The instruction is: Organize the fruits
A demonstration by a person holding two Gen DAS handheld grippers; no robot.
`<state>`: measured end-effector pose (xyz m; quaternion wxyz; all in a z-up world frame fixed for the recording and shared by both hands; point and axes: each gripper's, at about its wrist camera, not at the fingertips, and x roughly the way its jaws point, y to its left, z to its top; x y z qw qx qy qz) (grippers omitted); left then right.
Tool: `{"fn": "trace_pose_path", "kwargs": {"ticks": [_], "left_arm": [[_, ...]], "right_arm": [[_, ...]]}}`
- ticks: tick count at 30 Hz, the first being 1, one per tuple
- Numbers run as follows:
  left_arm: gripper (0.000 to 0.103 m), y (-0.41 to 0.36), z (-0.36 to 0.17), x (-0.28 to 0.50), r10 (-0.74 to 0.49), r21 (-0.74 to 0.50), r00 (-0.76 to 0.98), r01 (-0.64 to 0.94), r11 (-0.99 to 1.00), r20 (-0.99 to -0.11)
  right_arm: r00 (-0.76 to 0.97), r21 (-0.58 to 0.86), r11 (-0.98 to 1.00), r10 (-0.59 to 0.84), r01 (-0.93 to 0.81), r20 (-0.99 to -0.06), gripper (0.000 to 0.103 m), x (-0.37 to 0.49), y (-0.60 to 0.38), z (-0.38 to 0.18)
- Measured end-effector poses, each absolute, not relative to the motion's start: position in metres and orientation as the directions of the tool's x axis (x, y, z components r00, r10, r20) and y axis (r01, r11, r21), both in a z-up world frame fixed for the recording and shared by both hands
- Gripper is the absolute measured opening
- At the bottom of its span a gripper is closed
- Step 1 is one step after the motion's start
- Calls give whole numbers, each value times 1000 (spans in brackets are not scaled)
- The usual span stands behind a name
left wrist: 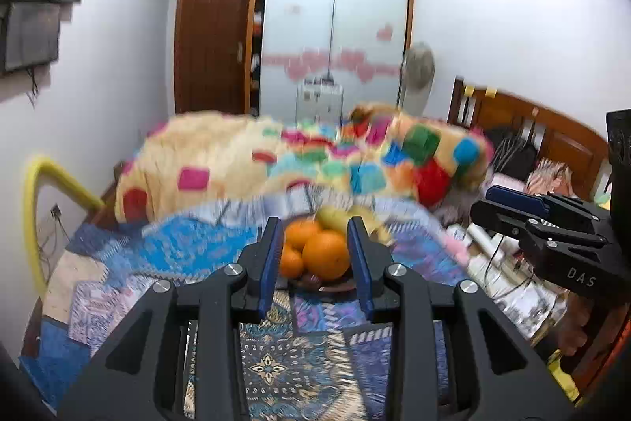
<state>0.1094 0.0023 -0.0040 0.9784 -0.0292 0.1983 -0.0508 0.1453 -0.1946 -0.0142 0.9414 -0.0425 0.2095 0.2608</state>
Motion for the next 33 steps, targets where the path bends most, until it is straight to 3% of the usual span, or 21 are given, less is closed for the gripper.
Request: {"fn": "trace_pose_path", "kwargs": {"ticks": [2,7,12,18,21,26,33], "left_arm": [[37,-1,11,87,-107,-74,936,88,993,-336],[56,-9,41,30,-90,-48,972,82,995,-218],[69,-13,53,-5,-65,-21,985,63,998,-158],[77,-11,55,-28,-55,-23,988,52,998,-142],[96,-10,54,-35,-44,-24,991,42,999,-126],[97,-10,52,-43,-42,-21,992,39,999,-117],[103,-12,50,-46,-31,-12,993,30,999,-112]], "right_arm": [[801,21,863,477,-505,-362,35,126,-197,1],[843,13,869,484,-495,-234,39,73,-204,29],[869,8,880,470,-475,-154,59,39,-203,37],[882,10,888,459,-460,-109,81,17,-203,40],[891,5,895,445,-446,-96,86,13,-203,40],[905,-12,908,417,-419,-81,101,7,-202,36],[913,-17,915,402,-404,-67,103,1,-204,35]]}}
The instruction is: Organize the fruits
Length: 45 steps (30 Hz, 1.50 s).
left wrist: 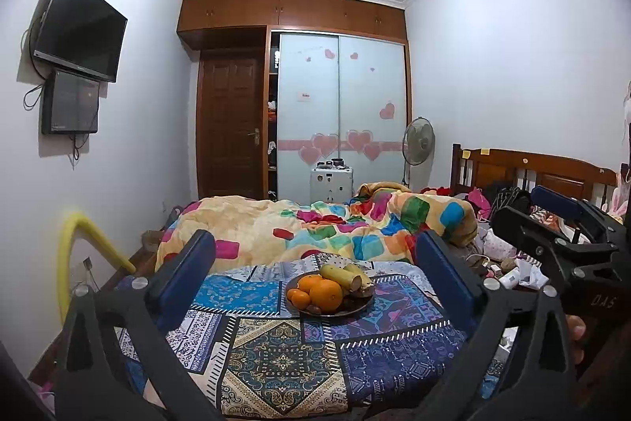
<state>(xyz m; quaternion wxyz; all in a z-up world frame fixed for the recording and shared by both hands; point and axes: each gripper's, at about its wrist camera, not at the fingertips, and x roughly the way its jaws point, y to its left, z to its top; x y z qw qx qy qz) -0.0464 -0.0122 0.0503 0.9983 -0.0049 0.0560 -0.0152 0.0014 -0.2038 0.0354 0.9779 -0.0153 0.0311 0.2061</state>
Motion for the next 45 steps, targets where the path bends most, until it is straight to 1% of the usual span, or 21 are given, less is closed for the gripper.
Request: {"fn": "trace_pose_path", "kwargs": {"ticks": [36,45], "left_arm": [[103,-11,41,-34,-62,-43,986,56,997,-152],[103,-16,40,-31,-49,-20,988,47,999,-149]], "right_arm": [[918,-11,920,391,-392,-66,103,-3,-209,36],[919,-6,920,390,-391,-66,103,-2,-209,37]]}}
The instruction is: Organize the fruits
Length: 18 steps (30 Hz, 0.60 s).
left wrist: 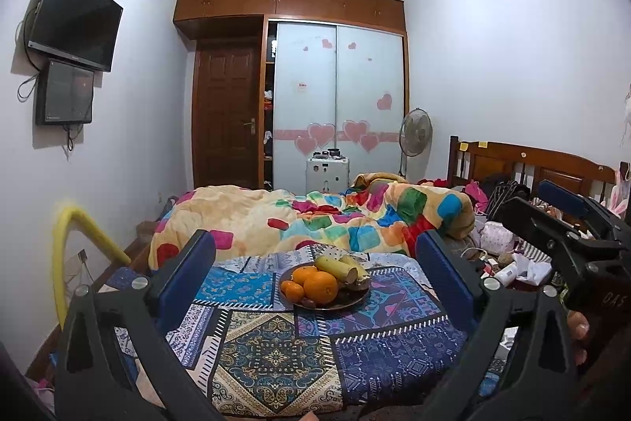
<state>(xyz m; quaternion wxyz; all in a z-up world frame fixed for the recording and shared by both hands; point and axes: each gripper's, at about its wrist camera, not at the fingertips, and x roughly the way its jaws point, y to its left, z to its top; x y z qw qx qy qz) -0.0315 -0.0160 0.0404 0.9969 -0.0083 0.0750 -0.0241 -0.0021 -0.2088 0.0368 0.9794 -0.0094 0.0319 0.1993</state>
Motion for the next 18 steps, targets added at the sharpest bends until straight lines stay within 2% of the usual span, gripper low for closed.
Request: {"fn": "trace_pose_path", "kwargs": {"ticks": [18], "left_arm": [[103,-16,41,-30,-83,-41,983,78,996,-164]], "right_arm": [[921,0,924,382,-383,-69,103,1,-207,36]]}}
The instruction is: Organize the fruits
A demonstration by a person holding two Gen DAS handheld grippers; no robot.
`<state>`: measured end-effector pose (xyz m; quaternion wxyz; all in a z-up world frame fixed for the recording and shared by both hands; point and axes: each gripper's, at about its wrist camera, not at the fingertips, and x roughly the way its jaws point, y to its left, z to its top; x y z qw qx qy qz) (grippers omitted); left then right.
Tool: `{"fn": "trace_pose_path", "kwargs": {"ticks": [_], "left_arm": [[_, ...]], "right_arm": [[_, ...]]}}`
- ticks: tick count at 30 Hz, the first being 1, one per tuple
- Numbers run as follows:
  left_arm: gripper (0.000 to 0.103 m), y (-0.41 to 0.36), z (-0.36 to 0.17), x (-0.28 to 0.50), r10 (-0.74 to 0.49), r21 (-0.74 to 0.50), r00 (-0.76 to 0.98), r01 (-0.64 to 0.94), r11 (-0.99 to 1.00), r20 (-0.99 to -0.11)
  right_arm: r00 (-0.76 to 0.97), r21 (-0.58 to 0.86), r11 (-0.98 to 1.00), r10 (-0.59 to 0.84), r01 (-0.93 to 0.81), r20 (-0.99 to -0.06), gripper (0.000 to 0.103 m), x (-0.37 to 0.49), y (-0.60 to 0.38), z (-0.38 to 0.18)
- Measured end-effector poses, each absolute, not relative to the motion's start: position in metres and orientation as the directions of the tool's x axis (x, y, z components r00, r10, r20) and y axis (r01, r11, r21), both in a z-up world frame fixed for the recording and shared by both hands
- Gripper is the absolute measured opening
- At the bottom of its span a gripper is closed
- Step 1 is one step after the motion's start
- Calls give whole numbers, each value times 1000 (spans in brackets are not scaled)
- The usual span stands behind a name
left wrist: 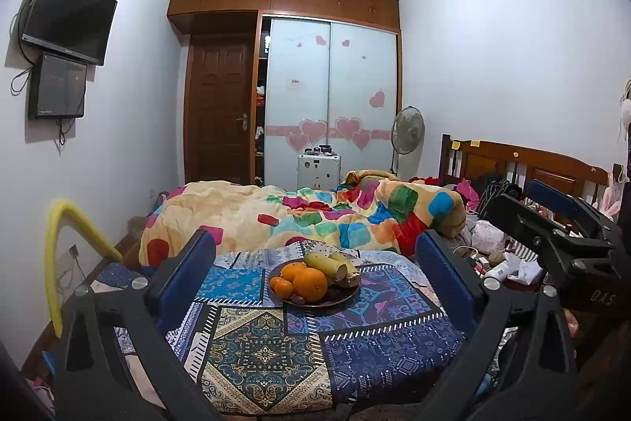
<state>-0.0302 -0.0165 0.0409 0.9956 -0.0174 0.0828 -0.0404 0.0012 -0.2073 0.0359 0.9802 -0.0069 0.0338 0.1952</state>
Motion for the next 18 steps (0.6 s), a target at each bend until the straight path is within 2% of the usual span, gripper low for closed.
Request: {"fn": "trace_pose_path", "kwargs": {"ticks": [18], "left_arm": [[103,-17,41,-28,-90,-52,981,82,995,-169]], "right_arm": [[919,2,923,383,-385,-93,103,9,-203,32]]}}
